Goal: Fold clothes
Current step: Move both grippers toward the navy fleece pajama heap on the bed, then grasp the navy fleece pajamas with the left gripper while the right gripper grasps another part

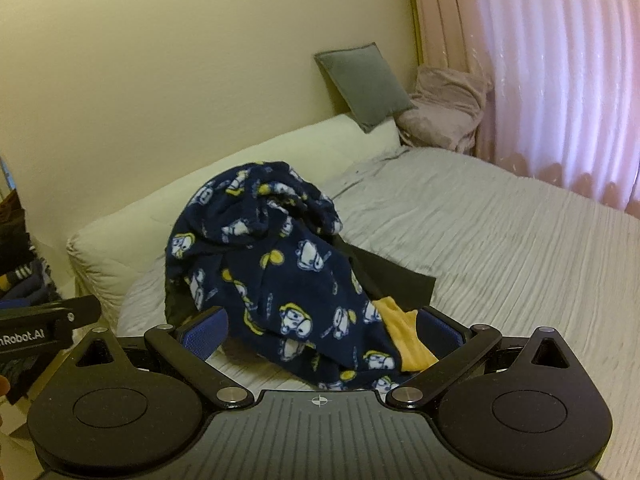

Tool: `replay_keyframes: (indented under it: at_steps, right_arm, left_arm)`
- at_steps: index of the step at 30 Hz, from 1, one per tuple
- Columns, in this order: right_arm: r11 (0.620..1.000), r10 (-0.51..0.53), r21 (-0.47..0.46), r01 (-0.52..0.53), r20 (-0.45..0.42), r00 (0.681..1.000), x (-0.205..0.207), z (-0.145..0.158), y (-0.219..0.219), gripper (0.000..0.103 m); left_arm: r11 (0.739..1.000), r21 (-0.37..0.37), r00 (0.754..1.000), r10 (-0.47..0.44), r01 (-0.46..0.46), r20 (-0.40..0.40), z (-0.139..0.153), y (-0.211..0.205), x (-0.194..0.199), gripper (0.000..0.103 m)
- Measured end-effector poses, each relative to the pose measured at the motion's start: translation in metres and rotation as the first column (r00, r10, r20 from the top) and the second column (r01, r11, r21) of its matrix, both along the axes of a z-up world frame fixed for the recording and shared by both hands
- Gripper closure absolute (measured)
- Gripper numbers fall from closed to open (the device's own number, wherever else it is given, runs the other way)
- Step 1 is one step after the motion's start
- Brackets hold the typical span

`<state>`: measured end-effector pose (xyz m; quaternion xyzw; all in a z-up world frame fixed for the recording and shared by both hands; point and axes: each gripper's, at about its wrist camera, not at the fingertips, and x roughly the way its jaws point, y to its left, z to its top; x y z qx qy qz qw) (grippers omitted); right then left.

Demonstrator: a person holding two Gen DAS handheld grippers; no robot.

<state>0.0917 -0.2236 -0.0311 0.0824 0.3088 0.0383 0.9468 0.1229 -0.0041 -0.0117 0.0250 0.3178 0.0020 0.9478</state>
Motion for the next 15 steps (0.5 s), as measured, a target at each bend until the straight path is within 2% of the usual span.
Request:
replay_keyframes:
  at_steps: [15]
  right_arm:
    - [0.998, -0.052, 0.032, 0.056, -0.118, 0.992, 0.093, -0.046, 0.020, 0.000]
  left_arm:
    - [0.998, -0.010, 0.993, -0.068, 0.067, -0.095, -0.032, 0.035, 0.104, 0.006]
